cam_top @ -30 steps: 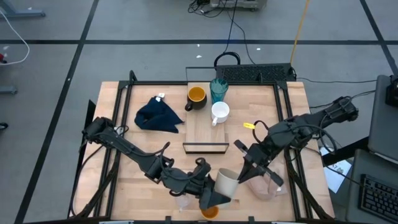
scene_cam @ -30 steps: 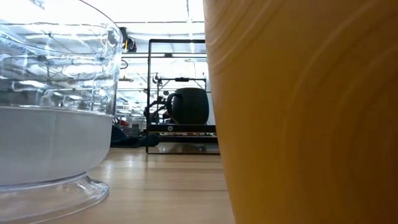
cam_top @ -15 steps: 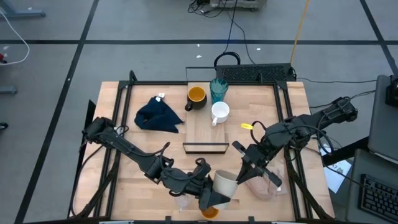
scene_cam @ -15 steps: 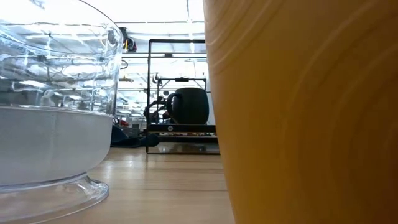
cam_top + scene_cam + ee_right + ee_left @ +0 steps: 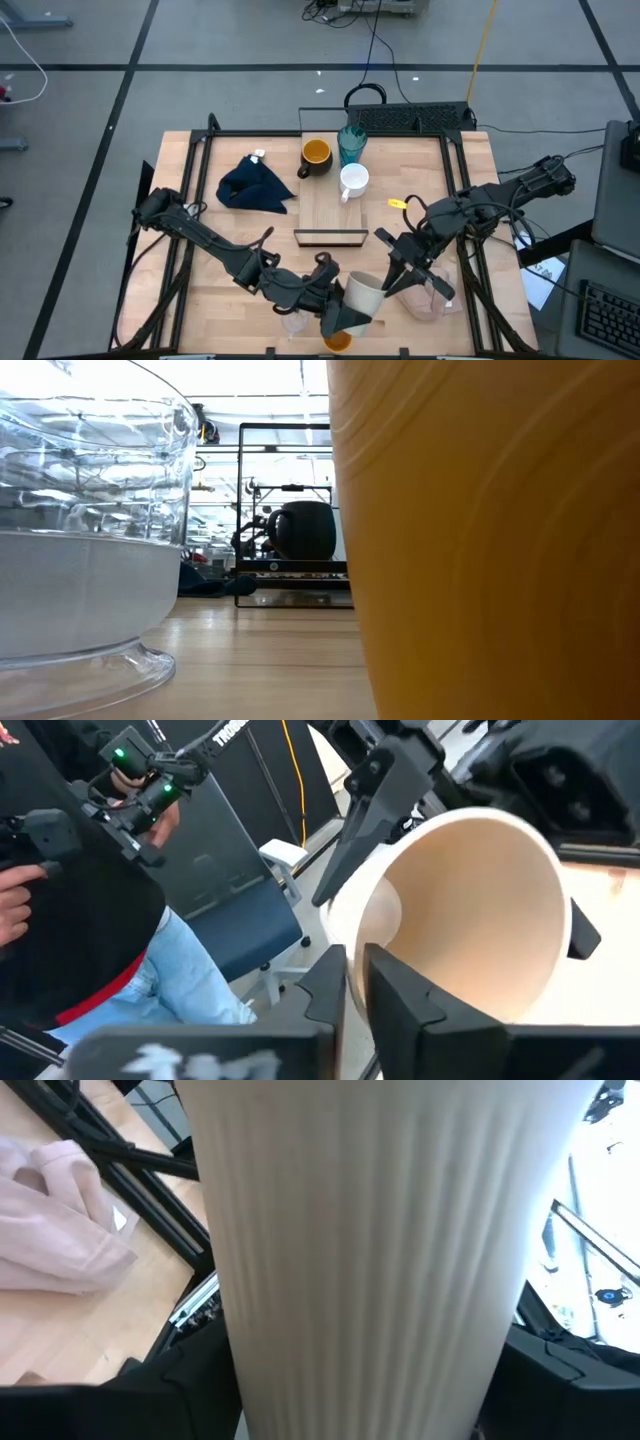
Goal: Stack small to large cups/mugs on shelf
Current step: Put the brown cup on the shelf
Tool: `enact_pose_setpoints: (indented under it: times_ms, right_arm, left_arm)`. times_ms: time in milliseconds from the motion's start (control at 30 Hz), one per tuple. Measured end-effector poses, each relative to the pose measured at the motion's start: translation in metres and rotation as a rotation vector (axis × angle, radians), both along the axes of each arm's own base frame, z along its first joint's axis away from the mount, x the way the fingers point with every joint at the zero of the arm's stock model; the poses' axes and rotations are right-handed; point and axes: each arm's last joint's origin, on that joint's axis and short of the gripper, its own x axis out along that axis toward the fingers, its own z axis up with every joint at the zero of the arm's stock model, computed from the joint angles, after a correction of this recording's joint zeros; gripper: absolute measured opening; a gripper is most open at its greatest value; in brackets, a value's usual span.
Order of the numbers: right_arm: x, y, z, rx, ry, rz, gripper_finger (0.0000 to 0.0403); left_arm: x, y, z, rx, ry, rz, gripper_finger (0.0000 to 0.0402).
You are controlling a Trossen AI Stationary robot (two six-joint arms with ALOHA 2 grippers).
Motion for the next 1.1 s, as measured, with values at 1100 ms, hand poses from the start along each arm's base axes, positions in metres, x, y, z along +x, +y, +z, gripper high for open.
enact_pose_setpoints:
  times_ms: [1100]
  right_arm:
    - [-0.102, -0.049, 0.032, -0.017, 0.032, -0.191, 0.0134]
  left_arm:
    - [-0.016, 0.081, 0.043, 0.390, 0.026, 0.208, 0.0285]
